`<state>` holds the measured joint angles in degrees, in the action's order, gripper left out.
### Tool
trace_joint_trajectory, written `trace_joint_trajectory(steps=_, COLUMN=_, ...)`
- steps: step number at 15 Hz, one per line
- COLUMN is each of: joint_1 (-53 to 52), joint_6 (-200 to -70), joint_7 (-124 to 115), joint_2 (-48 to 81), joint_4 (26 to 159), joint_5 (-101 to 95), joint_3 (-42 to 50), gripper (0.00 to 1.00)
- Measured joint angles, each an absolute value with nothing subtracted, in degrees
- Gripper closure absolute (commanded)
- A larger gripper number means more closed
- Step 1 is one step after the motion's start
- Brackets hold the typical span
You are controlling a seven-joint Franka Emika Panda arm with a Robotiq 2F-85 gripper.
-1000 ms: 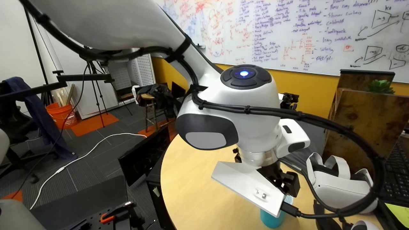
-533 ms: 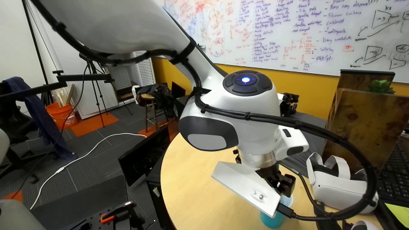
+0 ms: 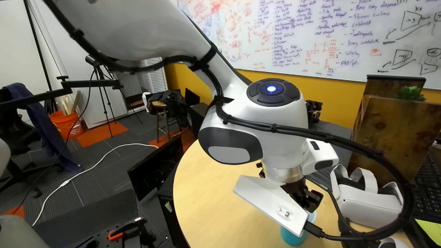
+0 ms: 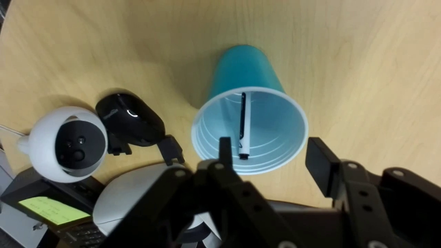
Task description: Take the marker from the cup and put it on the table
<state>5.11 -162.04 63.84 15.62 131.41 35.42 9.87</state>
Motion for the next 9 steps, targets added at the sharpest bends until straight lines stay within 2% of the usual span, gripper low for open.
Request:
trace_joint_trajectory(steps=5, joint_1=5.5, joint_6=-162.0, joint_7=63.8, joint_2=18.7, joint_4=129.2, joint_5=35.4, joint_3=9.9, gripper=0.47)
trace_joint_trajectory(steps=9, joint_1=5.6, joint_6=-162.0, joint_7=63.8, joint_2=20.9, joint_4=127.5, joint_5=35.4, joint_3=9.7, gripper=0.57)
